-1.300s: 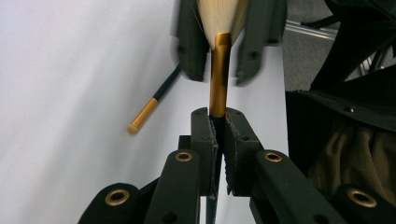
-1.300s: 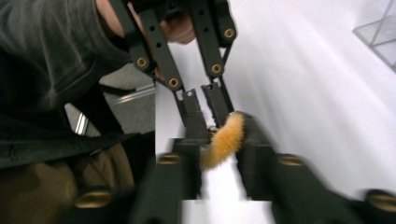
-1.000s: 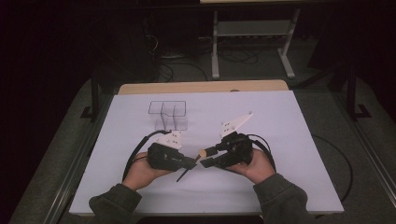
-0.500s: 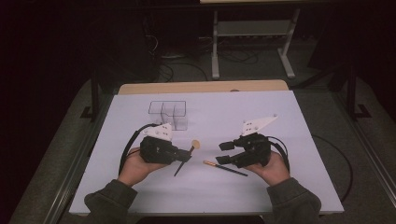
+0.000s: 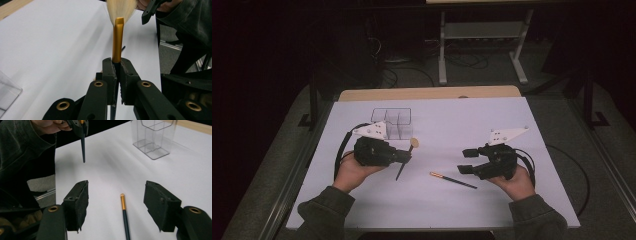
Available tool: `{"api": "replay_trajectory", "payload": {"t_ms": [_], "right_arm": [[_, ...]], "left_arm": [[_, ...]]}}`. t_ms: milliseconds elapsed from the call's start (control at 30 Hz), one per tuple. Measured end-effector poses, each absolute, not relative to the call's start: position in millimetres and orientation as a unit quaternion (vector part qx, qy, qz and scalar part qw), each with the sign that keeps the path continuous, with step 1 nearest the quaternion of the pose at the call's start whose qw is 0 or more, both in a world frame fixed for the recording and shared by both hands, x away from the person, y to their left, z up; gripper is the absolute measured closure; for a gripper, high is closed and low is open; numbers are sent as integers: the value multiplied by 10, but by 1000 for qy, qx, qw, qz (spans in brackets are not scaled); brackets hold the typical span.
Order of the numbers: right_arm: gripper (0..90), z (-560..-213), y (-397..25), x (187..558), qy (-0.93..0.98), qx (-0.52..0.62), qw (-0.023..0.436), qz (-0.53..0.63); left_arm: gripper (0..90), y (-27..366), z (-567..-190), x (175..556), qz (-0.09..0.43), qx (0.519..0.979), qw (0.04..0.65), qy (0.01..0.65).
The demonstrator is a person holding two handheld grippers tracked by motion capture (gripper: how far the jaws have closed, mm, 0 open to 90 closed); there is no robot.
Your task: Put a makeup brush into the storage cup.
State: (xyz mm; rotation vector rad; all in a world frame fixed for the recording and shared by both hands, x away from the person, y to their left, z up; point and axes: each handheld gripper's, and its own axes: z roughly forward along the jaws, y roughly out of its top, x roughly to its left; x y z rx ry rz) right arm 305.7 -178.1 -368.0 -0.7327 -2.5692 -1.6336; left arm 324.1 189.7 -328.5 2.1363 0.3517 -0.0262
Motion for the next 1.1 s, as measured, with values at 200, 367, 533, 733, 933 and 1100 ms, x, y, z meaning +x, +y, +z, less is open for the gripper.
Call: {"api": "replay_trajectory", "payload": {"t_ms": [200,367,533,733,933,1100], "right_arm": [[307,-3732,-1889,3060,-816,-249,-4,-521],[289,-3786,-1950,3042,-816,-262,-7,-515],[262,-3848,-2022,3020,-813,-275,-12,-513],[250,-3888,-2085,2995,-813,-288,-24,-506],[231,-3948,-2121,2978,-815,-297,-30,-497],[218,-3985,-2162,2946,-815,-302,-40,-493]], "left_arm": [[838,1926,-3224,3280,-5,872,468,144],[837,1985,-3172,3323,-2,868,473,149],[838,2034,-3133,3379,-3,866,476,155],[839,2053,-3103,3429,-2,866,476,156],[838,2083,-3056,3474,0,863,479,161],[838,2131,-2973,3532,7,860,483,166]]}}
